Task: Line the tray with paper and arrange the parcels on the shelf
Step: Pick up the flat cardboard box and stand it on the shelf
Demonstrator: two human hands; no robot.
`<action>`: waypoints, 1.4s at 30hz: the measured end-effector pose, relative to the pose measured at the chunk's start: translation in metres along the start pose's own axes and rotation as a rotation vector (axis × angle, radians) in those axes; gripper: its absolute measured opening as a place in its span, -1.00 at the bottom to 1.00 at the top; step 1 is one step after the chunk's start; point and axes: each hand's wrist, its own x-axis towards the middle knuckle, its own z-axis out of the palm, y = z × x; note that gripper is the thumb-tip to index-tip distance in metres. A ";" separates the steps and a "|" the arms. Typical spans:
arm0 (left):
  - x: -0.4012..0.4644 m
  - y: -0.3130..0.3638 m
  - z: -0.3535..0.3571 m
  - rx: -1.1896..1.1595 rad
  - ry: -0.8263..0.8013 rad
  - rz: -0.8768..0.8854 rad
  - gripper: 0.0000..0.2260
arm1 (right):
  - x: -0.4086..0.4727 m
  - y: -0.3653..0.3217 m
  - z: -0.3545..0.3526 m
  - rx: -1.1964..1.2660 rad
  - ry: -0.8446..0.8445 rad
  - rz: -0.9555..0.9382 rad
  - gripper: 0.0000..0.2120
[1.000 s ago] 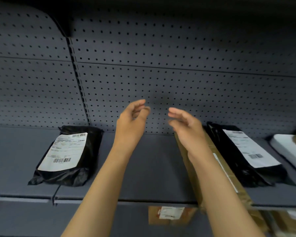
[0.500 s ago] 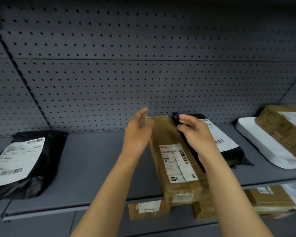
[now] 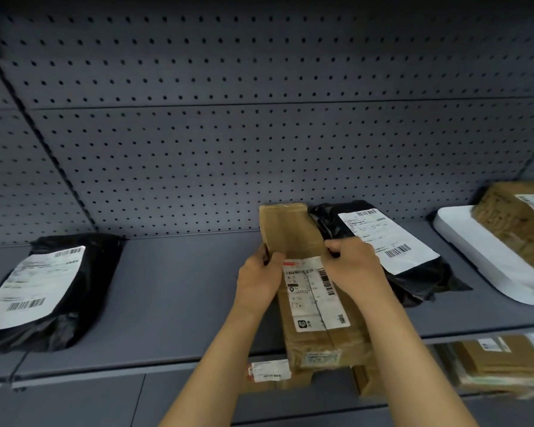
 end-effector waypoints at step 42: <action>-0.003 -0.076 -0.425 -0.091 0.145 -0.166 -0.74 | -0.094 -0.286 0.260 0.512 -0.138 -0.231 -0.61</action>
